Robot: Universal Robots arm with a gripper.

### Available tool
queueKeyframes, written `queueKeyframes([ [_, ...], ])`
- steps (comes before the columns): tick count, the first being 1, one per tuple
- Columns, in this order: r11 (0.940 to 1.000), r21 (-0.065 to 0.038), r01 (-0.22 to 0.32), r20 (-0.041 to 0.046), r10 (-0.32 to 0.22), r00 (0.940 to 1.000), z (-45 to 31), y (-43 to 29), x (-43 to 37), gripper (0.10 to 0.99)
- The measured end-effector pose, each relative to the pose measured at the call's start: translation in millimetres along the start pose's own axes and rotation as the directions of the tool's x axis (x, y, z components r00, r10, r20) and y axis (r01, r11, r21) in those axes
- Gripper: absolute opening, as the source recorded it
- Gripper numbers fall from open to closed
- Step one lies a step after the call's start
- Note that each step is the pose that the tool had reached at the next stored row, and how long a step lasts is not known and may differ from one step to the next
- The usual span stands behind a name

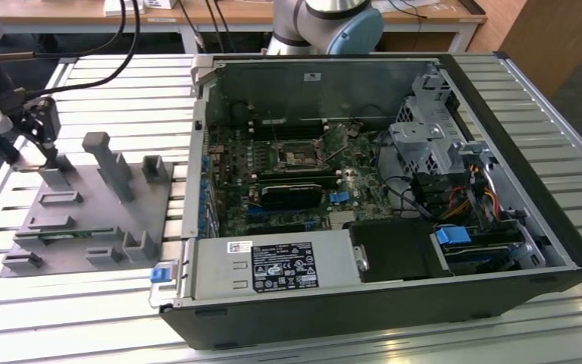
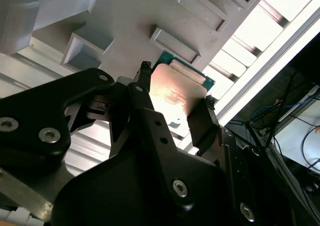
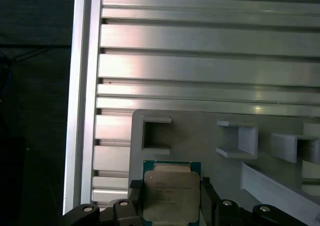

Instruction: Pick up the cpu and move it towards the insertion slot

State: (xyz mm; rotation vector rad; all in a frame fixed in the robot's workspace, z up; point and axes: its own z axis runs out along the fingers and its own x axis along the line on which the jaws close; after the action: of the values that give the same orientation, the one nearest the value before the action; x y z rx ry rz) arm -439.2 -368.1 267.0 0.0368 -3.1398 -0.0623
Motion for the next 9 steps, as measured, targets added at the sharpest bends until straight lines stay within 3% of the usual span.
queueKeyframes([
  [9,1.0,0.0,0.0,0.0,0.0,1.0,-7.7,0.3,0.0,0.545],
])
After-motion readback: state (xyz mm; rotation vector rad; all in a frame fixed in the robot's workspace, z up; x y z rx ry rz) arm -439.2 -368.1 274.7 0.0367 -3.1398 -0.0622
